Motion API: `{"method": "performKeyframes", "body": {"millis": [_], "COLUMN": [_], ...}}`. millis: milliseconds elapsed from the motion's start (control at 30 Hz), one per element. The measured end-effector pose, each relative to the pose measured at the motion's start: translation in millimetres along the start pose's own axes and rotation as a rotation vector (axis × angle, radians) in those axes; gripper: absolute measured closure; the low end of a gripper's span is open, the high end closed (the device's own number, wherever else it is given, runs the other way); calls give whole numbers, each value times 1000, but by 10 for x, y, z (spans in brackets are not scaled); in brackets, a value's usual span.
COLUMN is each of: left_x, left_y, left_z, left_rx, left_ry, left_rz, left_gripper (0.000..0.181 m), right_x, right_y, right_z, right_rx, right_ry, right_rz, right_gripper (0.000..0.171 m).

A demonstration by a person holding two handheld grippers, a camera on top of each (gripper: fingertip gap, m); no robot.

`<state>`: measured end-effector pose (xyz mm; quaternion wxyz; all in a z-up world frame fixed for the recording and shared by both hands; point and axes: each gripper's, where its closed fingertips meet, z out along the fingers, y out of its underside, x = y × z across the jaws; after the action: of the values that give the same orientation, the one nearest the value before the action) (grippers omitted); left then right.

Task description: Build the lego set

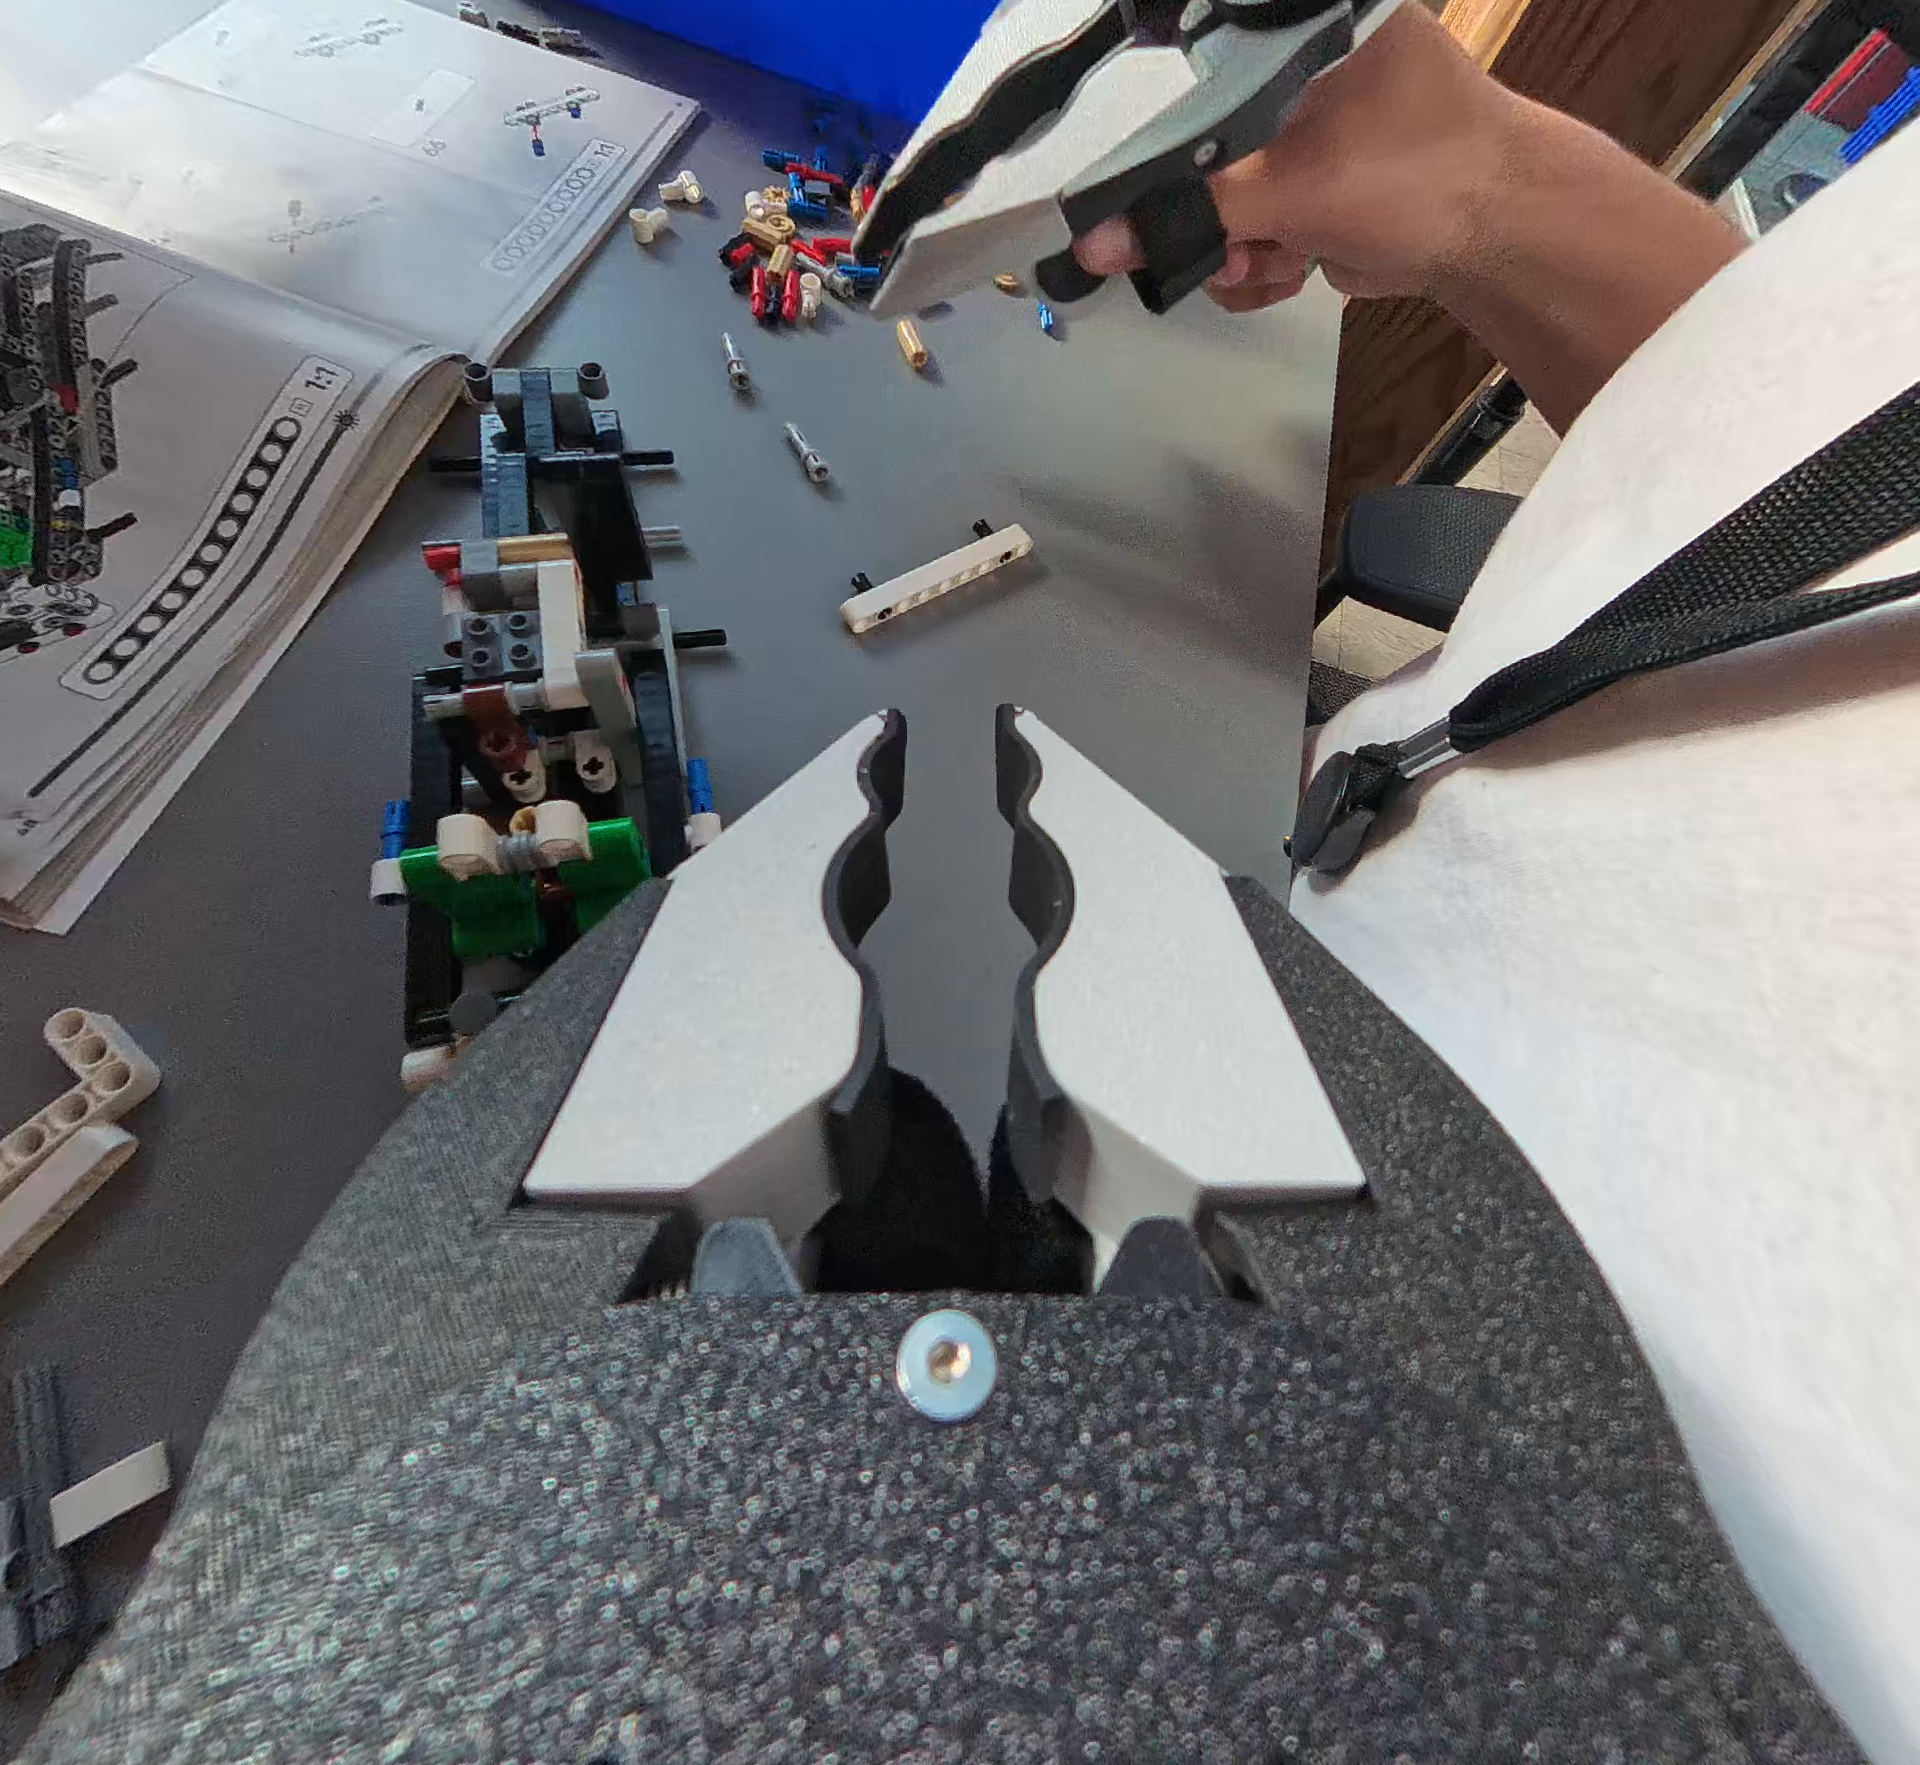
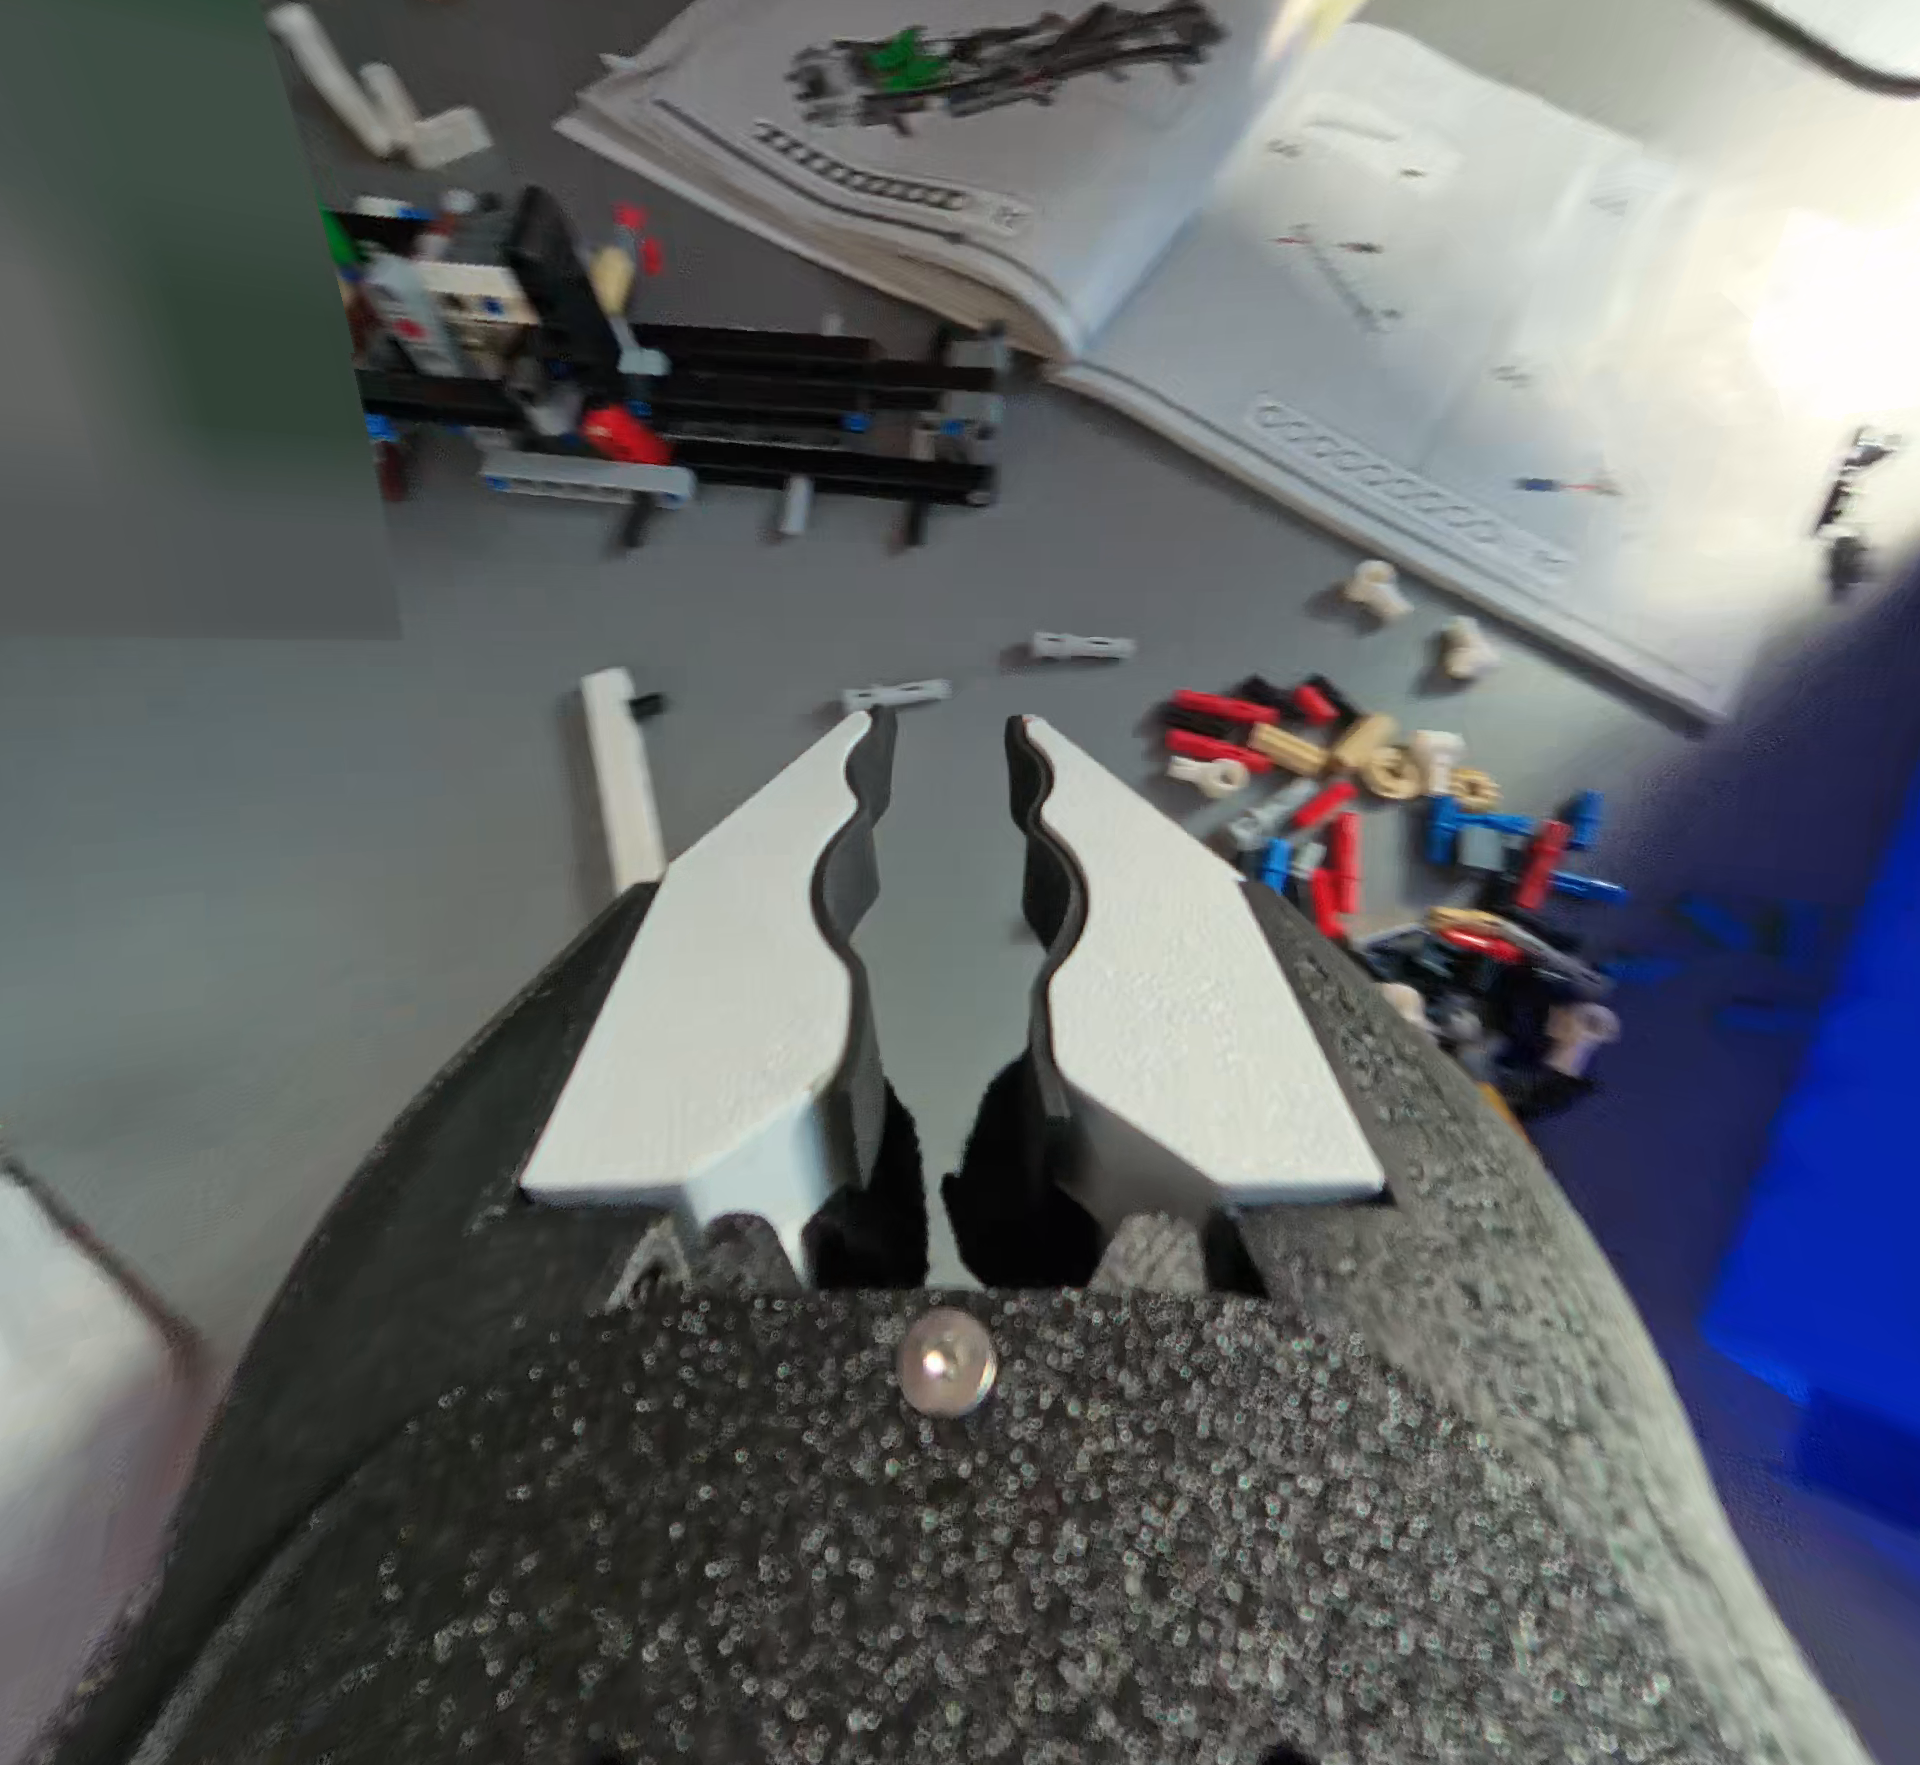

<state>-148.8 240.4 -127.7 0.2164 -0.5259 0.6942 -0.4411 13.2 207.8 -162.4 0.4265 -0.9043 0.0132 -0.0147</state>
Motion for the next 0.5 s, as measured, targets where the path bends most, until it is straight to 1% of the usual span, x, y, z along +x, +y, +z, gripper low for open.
{"method": "performKeyframes", "body": {"millis": [33,67,167,233,333,467,500], "left_x": [1,5,8,-6,-2,8,8], "left_y": [-1,-6,-17,-22,-40,-68,-67], "left_z": [18,36,81,93,103,152,169], "left_rx": [0,3,2,-3,5,14,8], "left_ry": [3,10,24,16,22,49,51], "left_rz": [-2,-6,-18,-21,-42,-74,-74], "left_gripper": [166,166,165,166,165,165,165], "right_x": [272,462,672,742,722,687,692], "right_y": [30,89,251,293,330,351,350], "right_z": [-20,-6,121,155,190,224,225], "right_rx": [-1,-18,-82,-107,-127,-122,-120], "right_ry": [97,146,131,140,101,77,86], "right_rz": [-11,-26,-36,-66,-78,-70,-74], "right_gripper": [150,150,148,149,150,165,165]}}
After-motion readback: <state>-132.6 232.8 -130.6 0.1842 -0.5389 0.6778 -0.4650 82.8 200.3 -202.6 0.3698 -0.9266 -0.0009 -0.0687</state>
